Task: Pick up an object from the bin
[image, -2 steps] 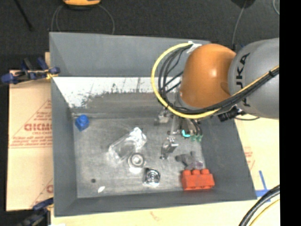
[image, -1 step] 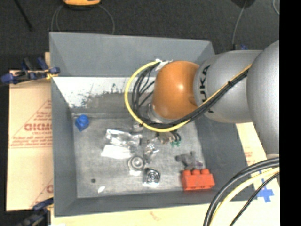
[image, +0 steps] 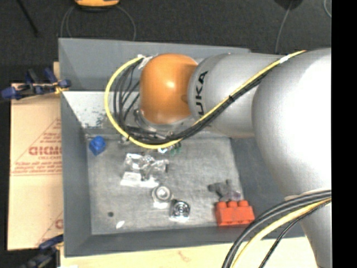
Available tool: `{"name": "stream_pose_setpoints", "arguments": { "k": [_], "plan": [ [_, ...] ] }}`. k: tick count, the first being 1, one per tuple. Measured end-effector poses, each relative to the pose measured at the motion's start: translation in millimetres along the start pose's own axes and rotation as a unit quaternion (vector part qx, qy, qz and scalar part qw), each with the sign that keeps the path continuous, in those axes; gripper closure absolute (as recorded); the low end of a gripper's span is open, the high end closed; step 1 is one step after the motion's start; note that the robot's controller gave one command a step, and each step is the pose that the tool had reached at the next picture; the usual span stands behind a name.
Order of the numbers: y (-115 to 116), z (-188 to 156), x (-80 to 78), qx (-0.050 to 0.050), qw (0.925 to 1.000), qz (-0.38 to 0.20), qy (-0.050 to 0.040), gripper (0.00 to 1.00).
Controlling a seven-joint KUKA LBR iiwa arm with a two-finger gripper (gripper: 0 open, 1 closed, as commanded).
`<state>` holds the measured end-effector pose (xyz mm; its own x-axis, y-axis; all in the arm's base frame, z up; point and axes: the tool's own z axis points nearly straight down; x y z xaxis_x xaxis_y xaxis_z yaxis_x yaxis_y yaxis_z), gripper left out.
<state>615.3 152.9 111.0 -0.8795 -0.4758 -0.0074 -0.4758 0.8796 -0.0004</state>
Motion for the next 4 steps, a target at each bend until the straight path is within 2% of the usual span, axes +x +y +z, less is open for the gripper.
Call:
{"name": "stream_pose_setpoints", "arguments": {
  "k": [1, 2, 3, 4],
  "plan": [
    [-26.3, -15.9, 26.5, 0.000, 0.9931, -0.117, 0.0040, 0.00],
    [-32.4, 13.6, -6.1, 0.002, 0.9758, -0.219, -0.0003, 0.00],
    [-6.4, 34.0, 23.8, 0.004, 0.9399, -0.341, -0.0044, 0.00],
    [-7.4, 32.1, 22.7, 0.004, 0.9405, -0.340, -0.0052, 1.00]
  ]
}}
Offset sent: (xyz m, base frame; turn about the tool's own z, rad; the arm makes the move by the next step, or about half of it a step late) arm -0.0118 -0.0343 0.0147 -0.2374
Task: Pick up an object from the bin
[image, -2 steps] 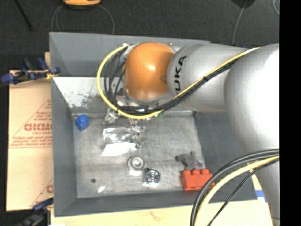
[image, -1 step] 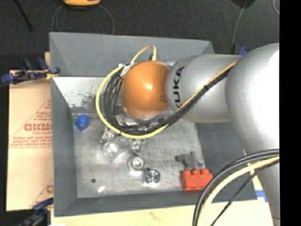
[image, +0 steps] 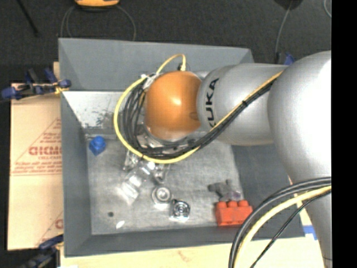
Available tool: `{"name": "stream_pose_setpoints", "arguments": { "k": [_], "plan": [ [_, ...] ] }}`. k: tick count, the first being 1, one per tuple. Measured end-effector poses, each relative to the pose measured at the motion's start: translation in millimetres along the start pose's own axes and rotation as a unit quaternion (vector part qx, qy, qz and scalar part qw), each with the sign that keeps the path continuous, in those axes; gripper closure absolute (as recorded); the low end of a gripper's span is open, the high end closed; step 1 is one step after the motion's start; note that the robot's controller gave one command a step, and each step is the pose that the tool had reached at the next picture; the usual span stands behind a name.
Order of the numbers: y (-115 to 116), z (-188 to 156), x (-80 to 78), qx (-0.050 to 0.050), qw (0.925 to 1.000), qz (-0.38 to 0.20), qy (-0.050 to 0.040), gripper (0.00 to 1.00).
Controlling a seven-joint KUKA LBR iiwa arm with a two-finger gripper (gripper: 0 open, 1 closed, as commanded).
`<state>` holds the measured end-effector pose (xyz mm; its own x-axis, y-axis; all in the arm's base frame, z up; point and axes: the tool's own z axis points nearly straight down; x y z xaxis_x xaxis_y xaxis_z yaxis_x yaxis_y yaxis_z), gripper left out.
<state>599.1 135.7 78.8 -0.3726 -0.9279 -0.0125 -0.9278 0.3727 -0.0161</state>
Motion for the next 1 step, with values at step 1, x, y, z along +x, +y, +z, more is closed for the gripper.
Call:
{"name": "stream_pose_setpoints", "arguments": {
  "k": [1],
  "plan": [
    [-3.9, -79.9, -1.5, -0.004, 1.0000, 0.003, 0.0034, 1.00]
  ]
}}
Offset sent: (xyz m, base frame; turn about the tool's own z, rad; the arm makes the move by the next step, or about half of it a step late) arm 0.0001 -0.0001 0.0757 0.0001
